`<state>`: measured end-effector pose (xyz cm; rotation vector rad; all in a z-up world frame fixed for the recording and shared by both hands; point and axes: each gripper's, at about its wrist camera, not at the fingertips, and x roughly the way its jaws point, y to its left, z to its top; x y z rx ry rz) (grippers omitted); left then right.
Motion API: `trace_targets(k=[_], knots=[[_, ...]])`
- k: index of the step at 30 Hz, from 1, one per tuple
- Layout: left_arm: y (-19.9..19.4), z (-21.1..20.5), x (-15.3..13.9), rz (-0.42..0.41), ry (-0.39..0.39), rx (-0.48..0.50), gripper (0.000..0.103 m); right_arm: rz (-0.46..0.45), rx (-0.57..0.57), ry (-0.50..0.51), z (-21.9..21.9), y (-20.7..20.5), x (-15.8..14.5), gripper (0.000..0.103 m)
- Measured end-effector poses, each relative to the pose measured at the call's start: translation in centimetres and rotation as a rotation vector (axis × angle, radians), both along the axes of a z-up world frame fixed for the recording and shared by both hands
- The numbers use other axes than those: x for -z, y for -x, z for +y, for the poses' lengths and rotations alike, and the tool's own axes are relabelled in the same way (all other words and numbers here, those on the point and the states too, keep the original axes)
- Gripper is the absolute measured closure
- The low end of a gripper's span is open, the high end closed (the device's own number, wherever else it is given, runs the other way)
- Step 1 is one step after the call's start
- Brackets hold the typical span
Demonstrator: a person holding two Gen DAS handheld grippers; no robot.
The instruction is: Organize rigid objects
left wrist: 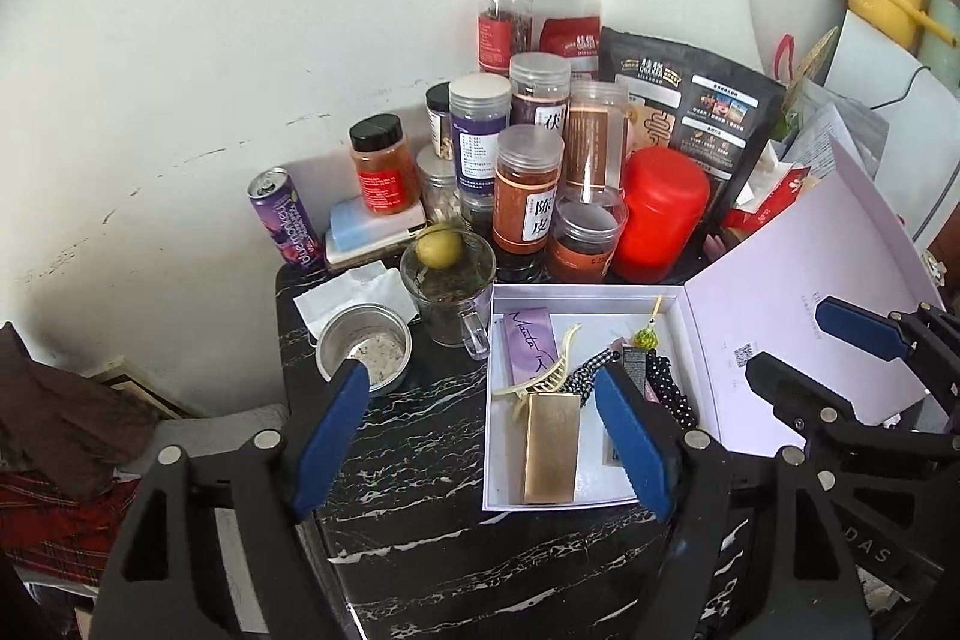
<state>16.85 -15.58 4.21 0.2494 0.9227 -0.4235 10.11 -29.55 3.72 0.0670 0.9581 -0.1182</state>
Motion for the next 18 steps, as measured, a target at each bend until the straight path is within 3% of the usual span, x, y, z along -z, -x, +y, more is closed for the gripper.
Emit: trace_targets(k=[8,12,18], knots=[[2.7,2.1,-3.0,-0.046,0.009,-0.021,0.025,-0.049,-0.015,0.001,1.5,2.6,-2.5,0.037],[4.0,3.1,-3.8,-0.06,0.001,-0.035,0.025,-0.063,-0.019,-0.007,2.2,3.8,-3.2,0.03],[5.9,4.8,-4.3,-0.072,-0.012,-0.055,0.025,-0.063,-0.031,-0.025,3.4,5.7,-3.8,0.029]])
